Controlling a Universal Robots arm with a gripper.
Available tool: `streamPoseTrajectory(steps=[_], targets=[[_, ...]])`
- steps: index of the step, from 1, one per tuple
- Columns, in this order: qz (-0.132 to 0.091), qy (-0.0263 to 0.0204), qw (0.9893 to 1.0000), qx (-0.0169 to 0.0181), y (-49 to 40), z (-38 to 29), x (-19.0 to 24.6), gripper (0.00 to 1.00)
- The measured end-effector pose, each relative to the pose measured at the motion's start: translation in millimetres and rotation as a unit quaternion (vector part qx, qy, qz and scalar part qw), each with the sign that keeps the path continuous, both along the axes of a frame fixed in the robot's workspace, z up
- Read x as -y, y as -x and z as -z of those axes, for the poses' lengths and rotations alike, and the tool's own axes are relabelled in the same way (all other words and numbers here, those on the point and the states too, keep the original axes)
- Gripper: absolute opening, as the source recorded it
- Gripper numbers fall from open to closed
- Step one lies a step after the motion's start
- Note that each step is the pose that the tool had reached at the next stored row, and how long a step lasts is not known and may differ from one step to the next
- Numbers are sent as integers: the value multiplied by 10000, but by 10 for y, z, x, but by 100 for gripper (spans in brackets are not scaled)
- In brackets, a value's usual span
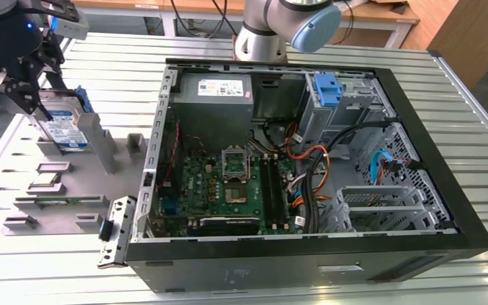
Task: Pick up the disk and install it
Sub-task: 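Pick up the disk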
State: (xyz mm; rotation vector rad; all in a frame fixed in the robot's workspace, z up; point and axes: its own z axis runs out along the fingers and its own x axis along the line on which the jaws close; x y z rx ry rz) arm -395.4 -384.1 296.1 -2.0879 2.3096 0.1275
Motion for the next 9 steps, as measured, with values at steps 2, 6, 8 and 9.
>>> streamPoseTrajectory(steps=[2, 6, 8, 9], targets=[[-1, 0, 10000, 0, 0, 0, 0, 71], [0, 0, 10000, -1, 0, -1, -1, 71], [0, 0, 10000, -1, 0, -1, -2, 69], [0, 0, 10000, -1, 0, -1, -2, 62]])
